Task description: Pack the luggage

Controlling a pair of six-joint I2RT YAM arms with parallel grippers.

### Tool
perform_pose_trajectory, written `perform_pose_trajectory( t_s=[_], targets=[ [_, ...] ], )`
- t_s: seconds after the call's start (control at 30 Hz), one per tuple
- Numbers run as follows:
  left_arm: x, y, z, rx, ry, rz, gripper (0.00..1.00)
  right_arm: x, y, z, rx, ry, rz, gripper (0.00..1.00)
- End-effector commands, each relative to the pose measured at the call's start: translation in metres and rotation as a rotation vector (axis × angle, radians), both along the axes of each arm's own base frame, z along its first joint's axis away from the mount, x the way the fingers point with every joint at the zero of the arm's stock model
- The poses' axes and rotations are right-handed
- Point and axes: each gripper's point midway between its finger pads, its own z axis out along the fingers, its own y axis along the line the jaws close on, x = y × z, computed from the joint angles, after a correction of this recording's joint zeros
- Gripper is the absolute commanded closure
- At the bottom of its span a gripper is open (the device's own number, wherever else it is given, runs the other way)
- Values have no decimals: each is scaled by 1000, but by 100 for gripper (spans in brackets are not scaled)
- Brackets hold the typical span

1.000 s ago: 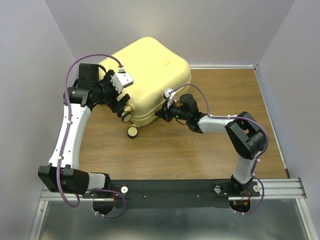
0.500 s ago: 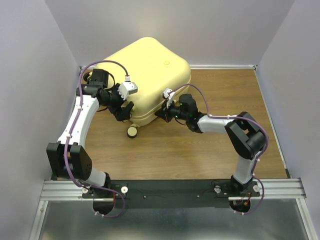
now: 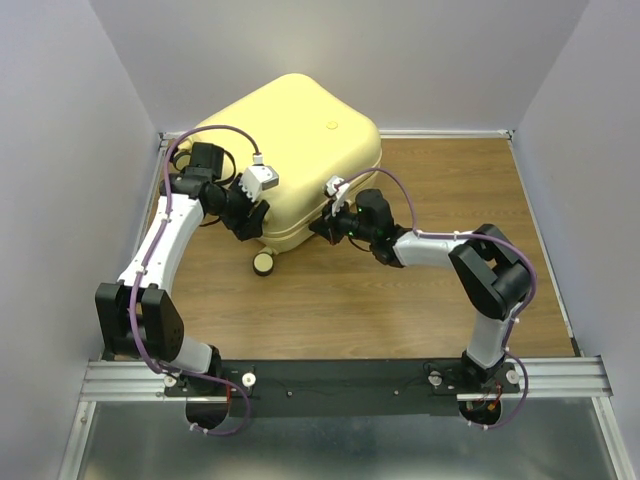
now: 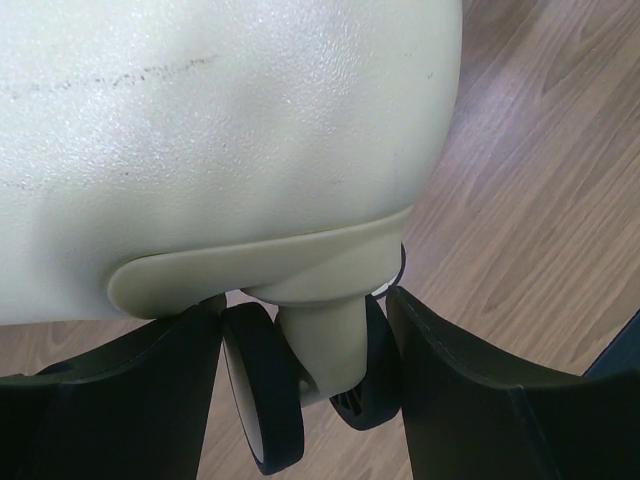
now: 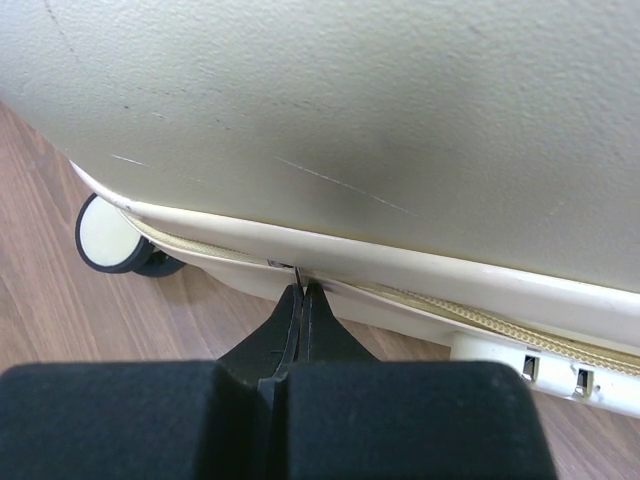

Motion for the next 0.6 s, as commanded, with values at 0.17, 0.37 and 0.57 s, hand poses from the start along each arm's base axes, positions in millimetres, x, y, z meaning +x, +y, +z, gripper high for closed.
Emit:
perform_pose_trajectory(
  t_s=[0.17, 0.37, 0.57],
  targets=[
    [3, 95, -51, 255, 77, 149, 100, 126, -153, 52, -65, -241, -590, 99],
    [13, 121, -49, 308, 50, 213, 100, 150, -208, 53, -129, -279, -673, 100],
    [34, 153, -45, 355, 26, 317, 100, 162, -227, 49, -161, -293, -697, 99]
  ],
)
